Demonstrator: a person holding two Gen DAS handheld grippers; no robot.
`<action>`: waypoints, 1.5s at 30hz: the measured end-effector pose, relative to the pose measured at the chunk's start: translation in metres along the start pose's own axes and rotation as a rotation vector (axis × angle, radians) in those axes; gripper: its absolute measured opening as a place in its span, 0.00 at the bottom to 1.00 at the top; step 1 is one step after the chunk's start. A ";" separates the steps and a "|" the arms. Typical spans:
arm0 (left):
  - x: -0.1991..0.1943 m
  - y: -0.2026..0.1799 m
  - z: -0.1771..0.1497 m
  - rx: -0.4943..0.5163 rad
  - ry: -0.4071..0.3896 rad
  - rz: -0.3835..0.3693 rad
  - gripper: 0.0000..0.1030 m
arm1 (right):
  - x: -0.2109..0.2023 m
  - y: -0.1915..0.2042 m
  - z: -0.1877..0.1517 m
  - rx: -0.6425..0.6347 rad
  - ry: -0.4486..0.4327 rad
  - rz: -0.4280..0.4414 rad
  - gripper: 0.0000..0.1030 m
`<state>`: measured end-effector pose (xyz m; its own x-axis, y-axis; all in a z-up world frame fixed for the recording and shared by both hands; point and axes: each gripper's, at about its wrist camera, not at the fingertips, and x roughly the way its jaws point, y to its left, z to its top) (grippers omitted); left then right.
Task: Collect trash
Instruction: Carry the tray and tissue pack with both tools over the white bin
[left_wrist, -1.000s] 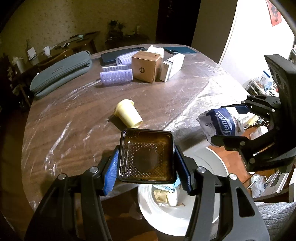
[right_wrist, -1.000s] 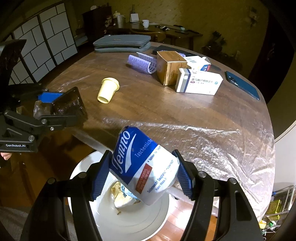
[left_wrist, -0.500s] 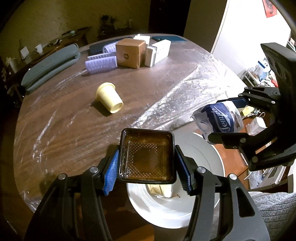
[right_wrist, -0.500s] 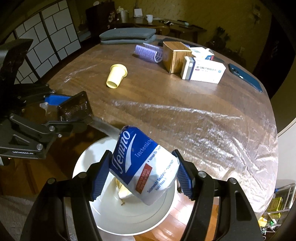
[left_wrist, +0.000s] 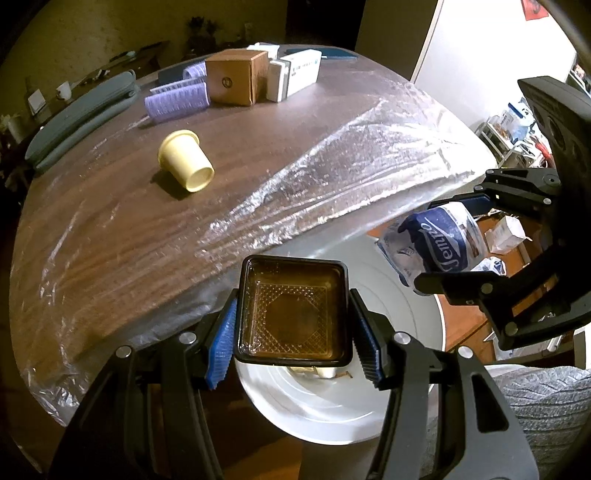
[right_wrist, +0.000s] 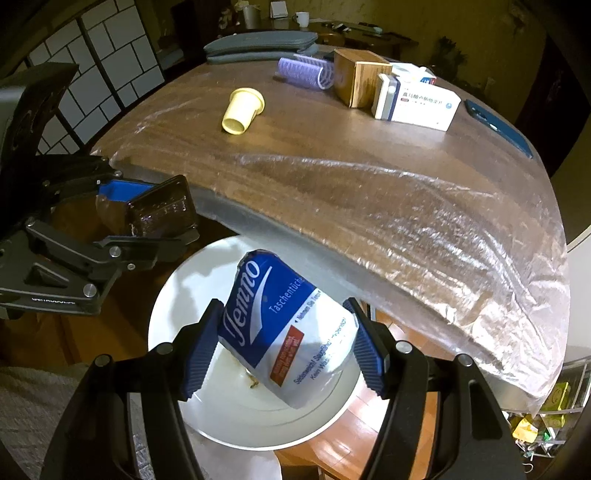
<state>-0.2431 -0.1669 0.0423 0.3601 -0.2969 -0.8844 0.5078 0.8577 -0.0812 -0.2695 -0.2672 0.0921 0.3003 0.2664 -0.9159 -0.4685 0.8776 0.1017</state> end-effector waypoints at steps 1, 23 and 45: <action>0.001 0.000 0.000 0.001 0.003 -0.002 0.55 | 0.001 0.000 0.000 -0.002 0.003 0.001 0.63; 0.030 -0.008 -0.025 0.022 0.083 -0.006 0.55 | 0.036 0.005 -0.013 -0.014 0.084 0.011 0.63; 0.070 -0.007 -0.049 0.033 0.182 -0.009 0.55 | 0.082 0.008 -0.023 -0.016 0.157 0.012 0.63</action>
<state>-0.2599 -0.1729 -0.0415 0.2095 -0.2211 -0.9525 0.5372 0.8400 -0.0768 -0.2680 -0.2473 0.0083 0.1612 0.2102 -0.9643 -0.4852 0.8677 0.1080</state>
